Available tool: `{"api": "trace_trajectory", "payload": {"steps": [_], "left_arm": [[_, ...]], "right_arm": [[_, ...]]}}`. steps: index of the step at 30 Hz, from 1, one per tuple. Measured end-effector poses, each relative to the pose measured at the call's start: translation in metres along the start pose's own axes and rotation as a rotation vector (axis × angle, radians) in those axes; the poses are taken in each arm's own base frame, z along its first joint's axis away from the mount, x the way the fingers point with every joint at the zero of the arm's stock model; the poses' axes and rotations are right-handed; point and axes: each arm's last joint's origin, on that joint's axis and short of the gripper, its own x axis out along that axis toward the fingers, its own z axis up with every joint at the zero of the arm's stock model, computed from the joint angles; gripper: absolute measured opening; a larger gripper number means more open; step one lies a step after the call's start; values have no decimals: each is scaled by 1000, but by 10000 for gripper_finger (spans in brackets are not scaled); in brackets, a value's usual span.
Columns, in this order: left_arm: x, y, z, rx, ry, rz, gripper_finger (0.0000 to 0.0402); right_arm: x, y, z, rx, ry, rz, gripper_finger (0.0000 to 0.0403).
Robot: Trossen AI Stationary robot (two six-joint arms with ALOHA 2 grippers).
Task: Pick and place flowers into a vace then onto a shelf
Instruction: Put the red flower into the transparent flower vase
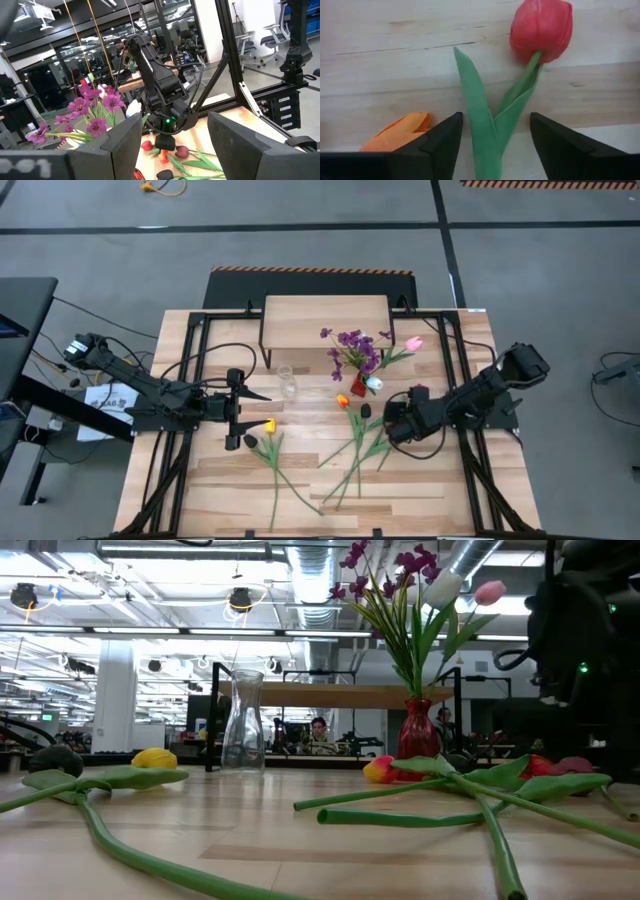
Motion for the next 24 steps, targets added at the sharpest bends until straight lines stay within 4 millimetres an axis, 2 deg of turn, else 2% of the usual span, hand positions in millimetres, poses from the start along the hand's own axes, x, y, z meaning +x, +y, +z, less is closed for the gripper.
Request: {"api": "trace_trajectory", "payload": {"steps": [4,12,19,24], "left_arm": [[0,0,0,0,0,0,220],[0,0,0,0,1,0,220],[0,0,0,0,1,0,220],[0,0,0,0,1,0,220]], "right_arm": [[-5,0,2,-3,23,11,163],[-8,-2,4,-51,32,3,17],[-10,-8,5,-95,22,-51,10],[-28,-12,6,-131,1,-76,9]]}}
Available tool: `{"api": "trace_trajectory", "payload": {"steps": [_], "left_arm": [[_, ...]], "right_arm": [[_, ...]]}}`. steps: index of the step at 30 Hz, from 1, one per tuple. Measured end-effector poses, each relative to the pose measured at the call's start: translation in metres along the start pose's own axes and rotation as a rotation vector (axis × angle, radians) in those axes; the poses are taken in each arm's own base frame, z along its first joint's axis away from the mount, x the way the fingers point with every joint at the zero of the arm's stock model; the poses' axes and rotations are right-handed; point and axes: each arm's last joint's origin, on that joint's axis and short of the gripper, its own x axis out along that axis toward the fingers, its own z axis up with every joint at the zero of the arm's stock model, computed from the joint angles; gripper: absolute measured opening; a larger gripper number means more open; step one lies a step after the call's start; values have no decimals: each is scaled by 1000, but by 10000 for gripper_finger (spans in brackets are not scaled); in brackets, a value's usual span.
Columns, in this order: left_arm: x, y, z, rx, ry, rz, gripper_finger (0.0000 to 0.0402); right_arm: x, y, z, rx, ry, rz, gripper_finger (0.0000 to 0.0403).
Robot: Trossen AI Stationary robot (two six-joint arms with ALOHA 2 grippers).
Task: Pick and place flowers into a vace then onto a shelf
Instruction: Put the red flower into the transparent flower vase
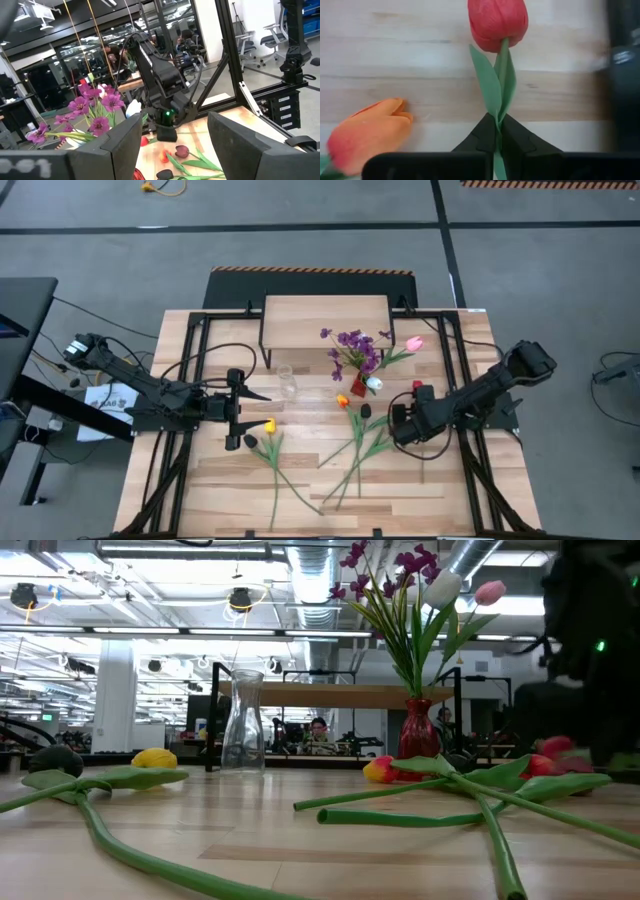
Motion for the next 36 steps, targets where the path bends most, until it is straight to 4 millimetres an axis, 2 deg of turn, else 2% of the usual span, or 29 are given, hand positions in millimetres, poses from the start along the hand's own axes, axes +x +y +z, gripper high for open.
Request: {"api": "trace_trajectory", "payload": {"steps": [4,8,14,19,24,28,33,36], "left_arm": [[0,0,0,0,0,0,220],[0,0,0,1,2,-1,220],[0,0,0,1,3,-1,220],[0,0,0,1,2,-1,220],[0,0,0,1,1,-5,220],[0,-2,0,8,-17,-56,220],[0,-3,0,15,-25,-81,220],[1,-3,-1,21,-13,-81,220]], "right_arm": [[-26,-3,1,-45,1,41,4],[-55,-7,2,-146,31,160,5],[-98,-5,-3,-356,95,493,4],[-121,8,-15,-555,44,781,2],[-136,35,-29,-834,-129,1041,5],[-144,58,-32,-972,-324,1194,6],[-153,80,-18,-1014,-579,1299,7],[-156,94,-5,-969,-711,1320,7]]}}
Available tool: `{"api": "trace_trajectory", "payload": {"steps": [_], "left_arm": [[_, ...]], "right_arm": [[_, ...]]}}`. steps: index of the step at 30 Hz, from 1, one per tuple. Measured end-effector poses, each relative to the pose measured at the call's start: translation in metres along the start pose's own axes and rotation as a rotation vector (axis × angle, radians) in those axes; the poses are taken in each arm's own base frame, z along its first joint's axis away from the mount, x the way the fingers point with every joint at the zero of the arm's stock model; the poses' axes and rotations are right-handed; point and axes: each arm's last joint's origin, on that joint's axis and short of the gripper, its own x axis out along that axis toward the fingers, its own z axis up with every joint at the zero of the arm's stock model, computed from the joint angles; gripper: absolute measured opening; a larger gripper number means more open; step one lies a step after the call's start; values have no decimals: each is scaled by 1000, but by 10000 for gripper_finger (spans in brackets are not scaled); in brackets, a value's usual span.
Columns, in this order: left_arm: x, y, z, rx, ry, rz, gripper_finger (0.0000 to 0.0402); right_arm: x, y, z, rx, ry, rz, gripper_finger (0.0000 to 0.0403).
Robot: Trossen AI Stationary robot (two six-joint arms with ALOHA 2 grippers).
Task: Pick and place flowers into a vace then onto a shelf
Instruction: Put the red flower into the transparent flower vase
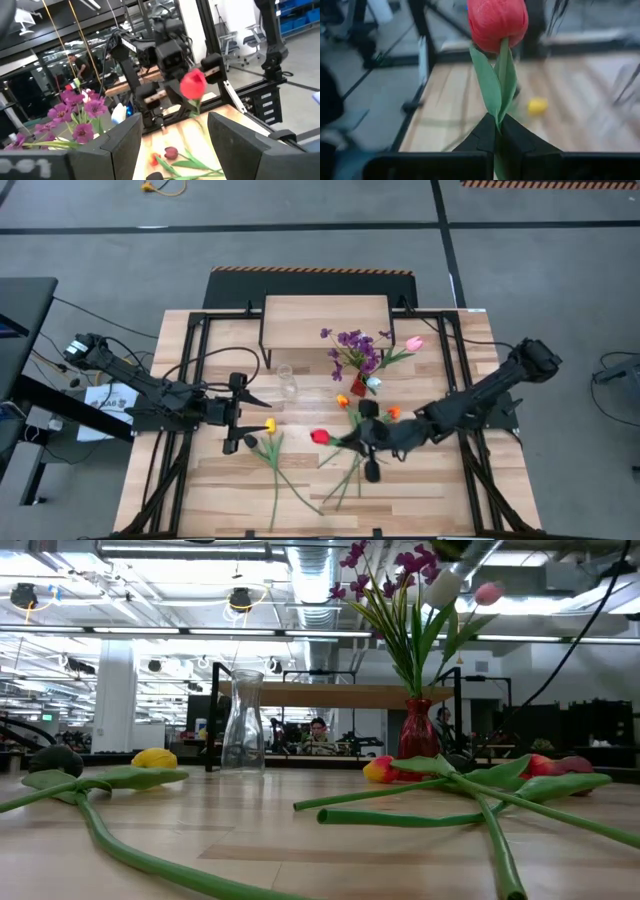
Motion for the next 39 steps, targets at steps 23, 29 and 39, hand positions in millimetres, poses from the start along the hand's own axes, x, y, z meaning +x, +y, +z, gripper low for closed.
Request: {"api": "trace_trajectory", "payload": {"steps": [23,29,39], "left_arm": [[25,19,-15,-181,-24,131,220],[26,22,-16,-220,-56,30,220],[38,26,-24,-265,-97,-40,220]], "right_arm": [[61,-39,32,-167,-273,19,7],[59,-40,35,-189,-283,11,7],[61,-51,37,-183,-281,-18,8]]}}
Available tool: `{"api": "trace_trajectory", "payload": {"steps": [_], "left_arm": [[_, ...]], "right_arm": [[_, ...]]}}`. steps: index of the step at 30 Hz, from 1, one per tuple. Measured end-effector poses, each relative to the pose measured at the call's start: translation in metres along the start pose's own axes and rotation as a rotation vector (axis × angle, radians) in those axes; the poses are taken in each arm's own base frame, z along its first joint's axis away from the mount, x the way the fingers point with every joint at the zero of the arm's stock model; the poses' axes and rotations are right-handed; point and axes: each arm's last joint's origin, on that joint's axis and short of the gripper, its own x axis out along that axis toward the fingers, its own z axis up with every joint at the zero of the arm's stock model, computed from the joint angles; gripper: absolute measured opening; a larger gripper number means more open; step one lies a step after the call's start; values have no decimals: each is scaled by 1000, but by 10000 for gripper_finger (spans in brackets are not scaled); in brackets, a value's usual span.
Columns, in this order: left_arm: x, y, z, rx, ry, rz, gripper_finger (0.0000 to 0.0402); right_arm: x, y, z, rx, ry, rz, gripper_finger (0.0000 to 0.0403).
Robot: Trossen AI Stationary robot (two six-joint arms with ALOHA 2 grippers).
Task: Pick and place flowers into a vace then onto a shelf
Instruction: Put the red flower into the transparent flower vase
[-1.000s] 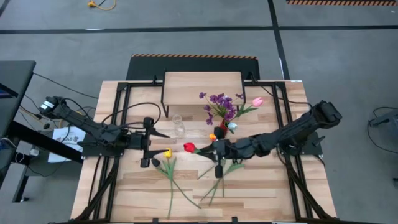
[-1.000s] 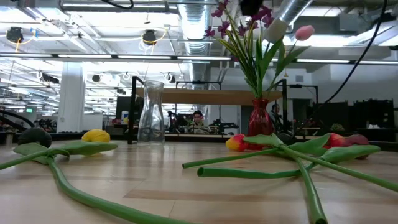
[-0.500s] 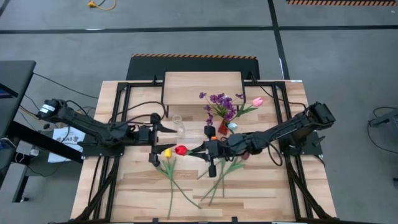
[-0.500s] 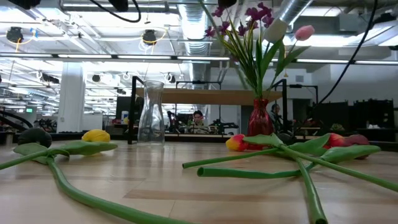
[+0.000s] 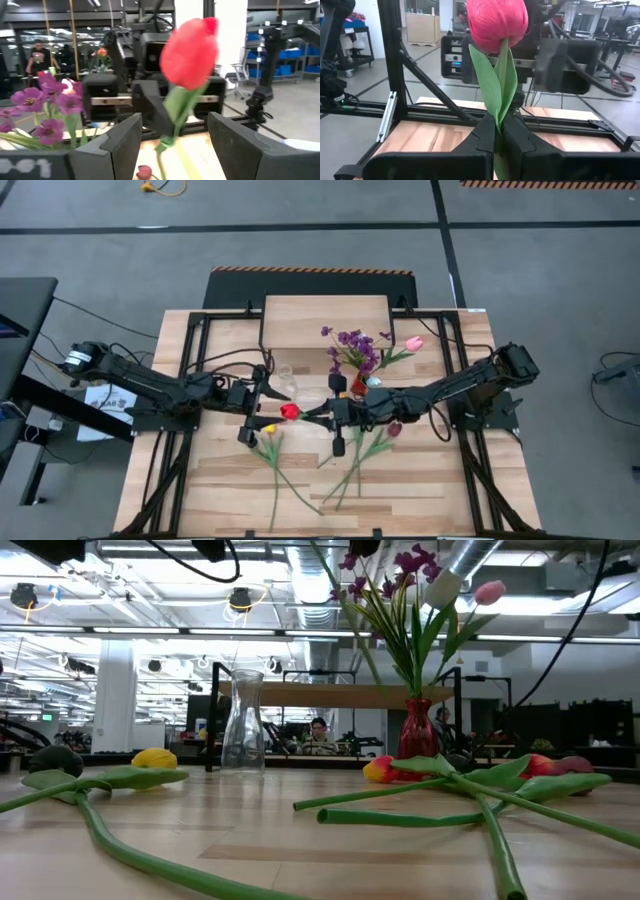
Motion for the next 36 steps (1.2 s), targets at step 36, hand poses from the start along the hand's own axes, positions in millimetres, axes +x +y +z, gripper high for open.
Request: {"api": "trace_trajectory", "payload": {"steps": [36], "left_arm": [[40,10,-13,43,34,-18,75]], "right_arm": [[0,0,-4,-8,41,-4,27]]}}
